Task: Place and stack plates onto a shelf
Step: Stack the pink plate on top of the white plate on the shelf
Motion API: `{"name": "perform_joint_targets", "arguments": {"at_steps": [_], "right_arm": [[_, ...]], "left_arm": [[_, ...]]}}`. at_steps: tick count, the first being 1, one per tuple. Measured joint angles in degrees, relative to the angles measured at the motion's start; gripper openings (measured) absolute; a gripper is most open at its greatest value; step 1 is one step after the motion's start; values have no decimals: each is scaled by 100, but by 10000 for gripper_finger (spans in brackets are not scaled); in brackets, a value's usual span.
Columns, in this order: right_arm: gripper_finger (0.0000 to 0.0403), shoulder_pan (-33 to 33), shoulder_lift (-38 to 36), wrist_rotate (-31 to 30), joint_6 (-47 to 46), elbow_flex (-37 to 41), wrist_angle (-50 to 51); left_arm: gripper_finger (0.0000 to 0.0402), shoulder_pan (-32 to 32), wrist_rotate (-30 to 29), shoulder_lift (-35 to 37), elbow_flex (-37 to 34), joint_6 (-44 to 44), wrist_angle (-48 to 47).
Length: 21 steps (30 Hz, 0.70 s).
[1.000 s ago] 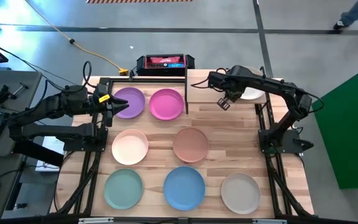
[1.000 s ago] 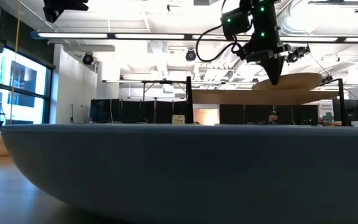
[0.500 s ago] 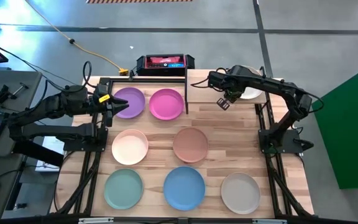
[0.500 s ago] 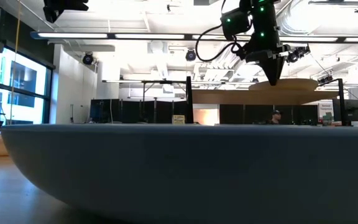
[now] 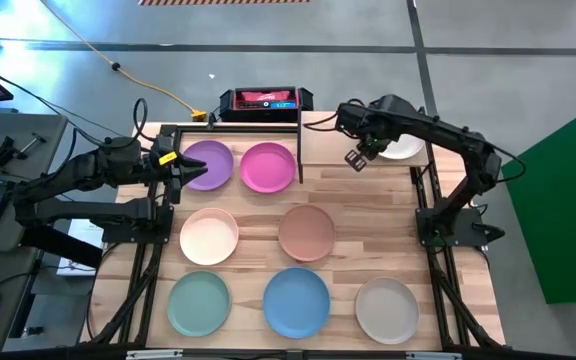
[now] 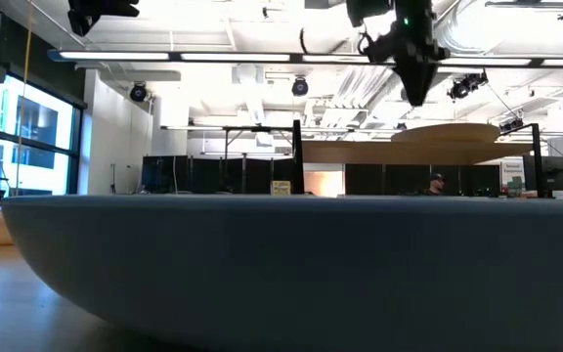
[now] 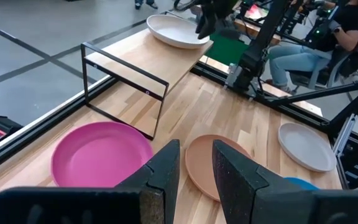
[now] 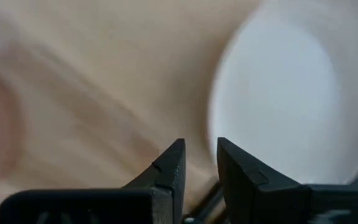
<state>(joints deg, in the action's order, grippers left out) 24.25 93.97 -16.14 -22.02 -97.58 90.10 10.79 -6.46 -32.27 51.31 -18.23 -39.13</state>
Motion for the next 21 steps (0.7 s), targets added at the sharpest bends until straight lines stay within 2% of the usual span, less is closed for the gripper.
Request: {"name": "perform_joint_targets", "arguments": {"at_steps": [4, 11, 18, 21], "right_arm": [[71, -270, 0, 567, -68, -409, -11], [71, -1100, -2, 654, -671, -1114, -9], [71, -1929, -2, 528, -1215, -1549, -10], [71, -2209, -2, 468, -1270, -1611, -9]], "left_arm": [[85, 0, 247, 1, 0, -222, 0], [85, -2, 304, -434, 0, -416, 0], [85, 0, 312, -1269, -4, 391, 415], [85, 0, 310, -1576, -4, 1059, 753]]}}
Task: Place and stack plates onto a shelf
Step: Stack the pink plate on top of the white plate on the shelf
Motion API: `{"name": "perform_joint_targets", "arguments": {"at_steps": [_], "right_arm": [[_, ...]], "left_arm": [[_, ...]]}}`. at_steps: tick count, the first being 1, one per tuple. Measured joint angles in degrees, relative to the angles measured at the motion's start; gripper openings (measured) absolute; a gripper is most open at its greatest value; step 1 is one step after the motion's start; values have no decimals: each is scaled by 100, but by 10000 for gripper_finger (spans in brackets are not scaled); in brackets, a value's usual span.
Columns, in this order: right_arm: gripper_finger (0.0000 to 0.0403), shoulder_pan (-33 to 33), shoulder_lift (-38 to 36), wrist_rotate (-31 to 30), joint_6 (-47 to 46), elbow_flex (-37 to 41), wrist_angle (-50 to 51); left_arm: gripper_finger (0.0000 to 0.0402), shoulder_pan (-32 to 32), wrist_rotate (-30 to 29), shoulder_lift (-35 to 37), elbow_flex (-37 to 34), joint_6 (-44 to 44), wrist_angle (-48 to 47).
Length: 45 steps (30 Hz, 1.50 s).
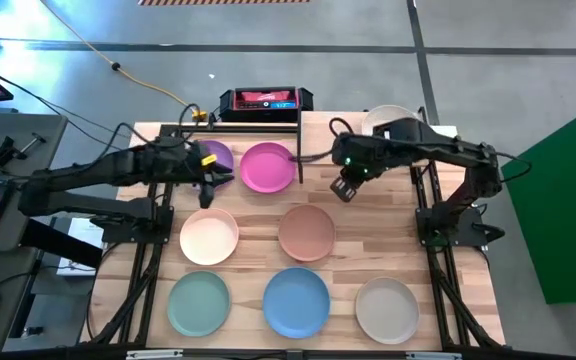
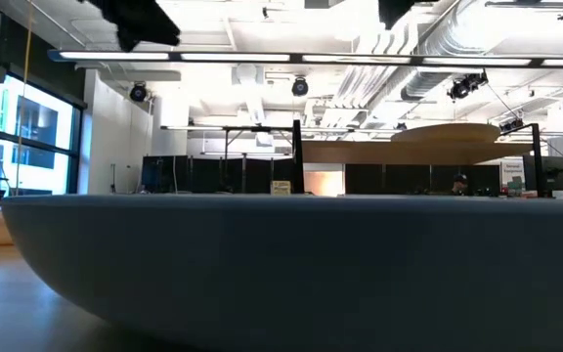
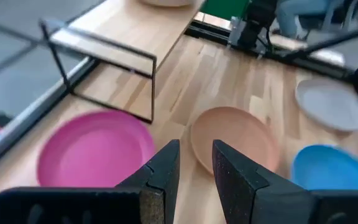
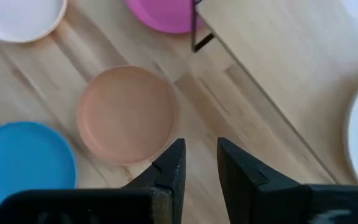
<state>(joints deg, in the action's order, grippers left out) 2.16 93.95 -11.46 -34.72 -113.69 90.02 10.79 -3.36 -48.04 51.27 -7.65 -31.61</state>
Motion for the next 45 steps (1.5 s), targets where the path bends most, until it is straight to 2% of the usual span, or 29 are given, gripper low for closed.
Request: {"name": "perform_joint_targets", "arguments": {"at_steps": [7, 12, 21, 26, 29, 35, 45], "right_arm": [[71, -471, 2, -199, -137, 0, 0], [71, -687, 0, -462, -144, 0, 0], [71, -755, 2, -468, -94, 2, 0], [71, -753, 1, -618, 46, 2, 0], [71, -753, 1, -632, 121, 4, 0], [71, -753, 1, -632, 267, 7, 0], [71, -742, 2, -764, 435, 7, 0]], "left_arm": [[85, 5, -9, -717, 2, 1641, 539], [85, 114, -179, -1317, 2, 2296, 605], [85, 457, -269, -2205, 2, 2265, 924], [85, 616, -307, -2516, 4, 2849, 1315], [85, 706, -284, -2712, 7, 2881, 1291], [85, 813, 128, -3093, 7, 2836, 1003], [85, 789, 483, -3824, 7, 2927, 928]]}}
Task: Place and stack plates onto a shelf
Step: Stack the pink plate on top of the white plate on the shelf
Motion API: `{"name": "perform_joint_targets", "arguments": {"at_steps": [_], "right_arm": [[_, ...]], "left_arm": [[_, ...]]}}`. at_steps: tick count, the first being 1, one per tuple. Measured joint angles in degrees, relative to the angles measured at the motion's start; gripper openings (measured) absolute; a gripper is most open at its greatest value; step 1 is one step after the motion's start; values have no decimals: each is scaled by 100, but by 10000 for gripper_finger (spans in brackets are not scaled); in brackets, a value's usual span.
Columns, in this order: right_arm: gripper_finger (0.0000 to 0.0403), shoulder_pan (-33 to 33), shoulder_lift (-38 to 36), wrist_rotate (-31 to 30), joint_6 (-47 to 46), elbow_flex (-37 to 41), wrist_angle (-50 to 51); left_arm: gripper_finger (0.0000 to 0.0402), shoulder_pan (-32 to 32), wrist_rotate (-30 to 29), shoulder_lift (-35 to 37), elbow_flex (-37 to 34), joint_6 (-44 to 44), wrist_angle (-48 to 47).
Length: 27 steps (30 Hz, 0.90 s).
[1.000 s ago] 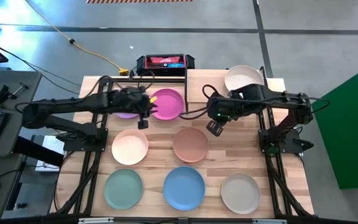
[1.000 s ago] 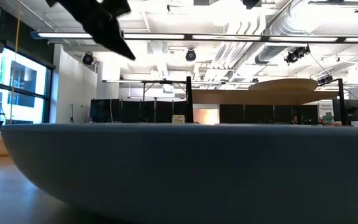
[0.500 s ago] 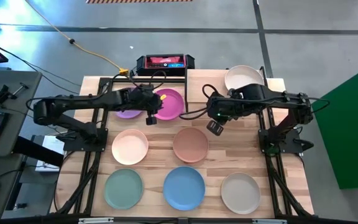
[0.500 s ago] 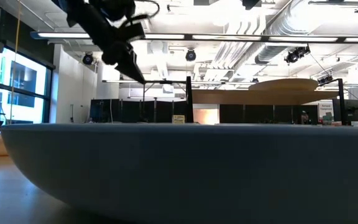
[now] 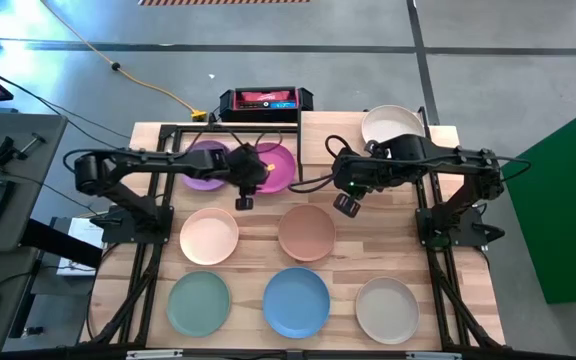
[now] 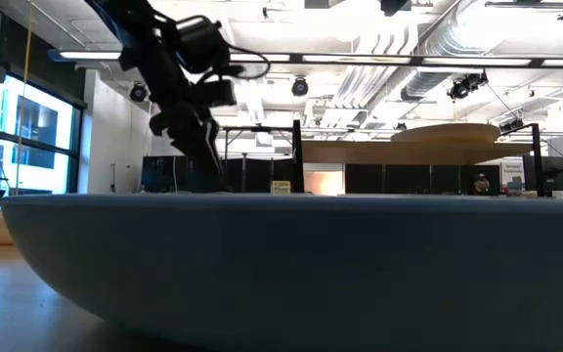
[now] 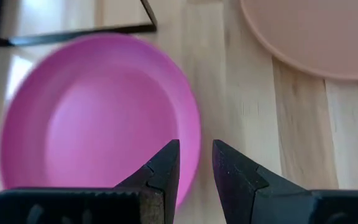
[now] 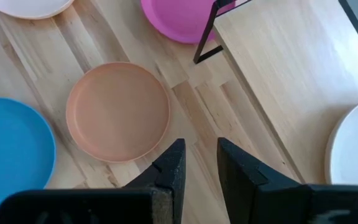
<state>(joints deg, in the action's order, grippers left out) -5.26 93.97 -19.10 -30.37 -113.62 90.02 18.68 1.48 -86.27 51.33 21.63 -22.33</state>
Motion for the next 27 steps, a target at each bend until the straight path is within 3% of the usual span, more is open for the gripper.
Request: {"name": "perform_joint_targets", "arguments": {"at_steps": [22, 27], "right_arm": [[71, 0, 0, -1, -2, 2, 0], [71, 0, 0, -3, -22, 1, 0]], "left_arm": [[85, 0, -83, -955, 0, 207, 3], [85, -3, -551, -1205, 0, 202, 89]]}}
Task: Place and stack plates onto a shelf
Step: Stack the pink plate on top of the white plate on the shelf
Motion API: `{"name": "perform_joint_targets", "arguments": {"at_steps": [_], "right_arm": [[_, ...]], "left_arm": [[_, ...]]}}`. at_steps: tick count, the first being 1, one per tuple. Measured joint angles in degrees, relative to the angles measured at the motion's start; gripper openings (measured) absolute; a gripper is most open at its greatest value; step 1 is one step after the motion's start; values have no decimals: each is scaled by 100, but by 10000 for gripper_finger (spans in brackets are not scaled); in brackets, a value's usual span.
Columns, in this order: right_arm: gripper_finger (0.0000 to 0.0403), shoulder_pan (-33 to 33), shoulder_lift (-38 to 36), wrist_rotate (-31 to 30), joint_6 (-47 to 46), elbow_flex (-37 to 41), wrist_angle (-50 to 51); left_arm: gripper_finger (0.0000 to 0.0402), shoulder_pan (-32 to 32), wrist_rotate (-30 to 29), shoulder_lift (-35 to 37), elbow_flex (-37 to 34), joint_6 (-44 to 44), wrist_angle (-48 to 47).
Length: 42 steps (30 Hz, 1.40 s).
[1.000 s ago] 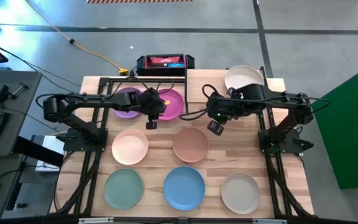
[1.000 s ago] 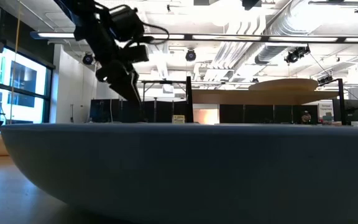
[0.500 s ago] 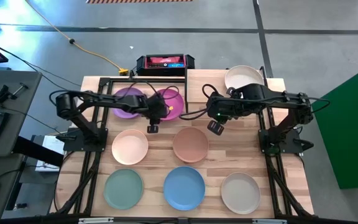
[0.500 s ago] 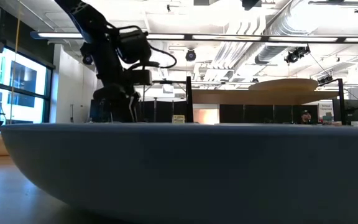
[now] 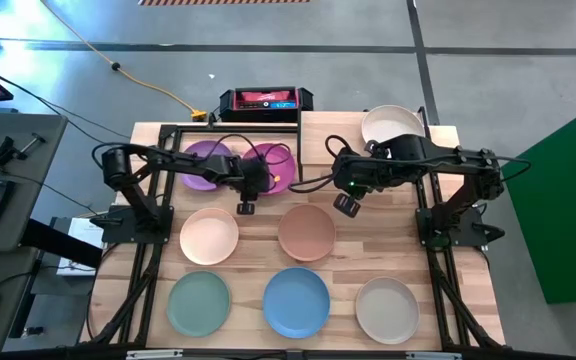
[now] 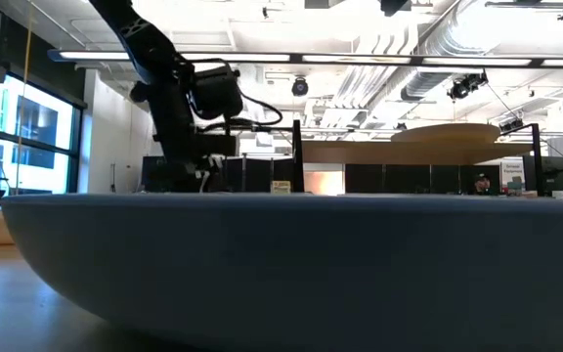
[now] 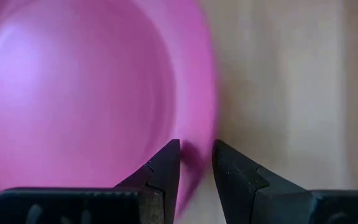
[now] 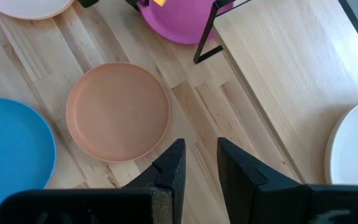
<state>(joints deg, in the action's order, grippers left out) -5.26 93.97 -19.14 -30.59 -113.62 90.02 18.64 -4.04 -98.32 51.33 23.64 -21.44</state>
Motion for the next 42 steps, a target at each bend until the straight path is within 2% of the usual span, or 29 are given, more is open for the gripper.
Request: {"name": "perform_joint_targets", "arguments": {"at_steps": [6, 13, 19, 25, 31, 42], "right_arm": [[71, 0, 0, 1, -1, 1, 0], [71, 0, -1, 2, -46, 0, 0], [71, 0, 0, 2, -248, 1, -1], [71, 0, -2, 26, -458, 1, 0], [71, 0, 0, 32, -564, 1, 0], [72, 0, 0, -144, -520, 12, -15]], "left_arm": [[80, -1, -224, -61, 0, -97, 87], [10, -107, -417, 92, 12, -82, -155], [3, -380, -676, 427, 13, -271, -313], [2, -594, -645, 1005, 2, -438, -412], [1, -805, -904, 1613, 2, -562, -434], [1, -1424, -1830, 2723, 4, -626, -614]]}}
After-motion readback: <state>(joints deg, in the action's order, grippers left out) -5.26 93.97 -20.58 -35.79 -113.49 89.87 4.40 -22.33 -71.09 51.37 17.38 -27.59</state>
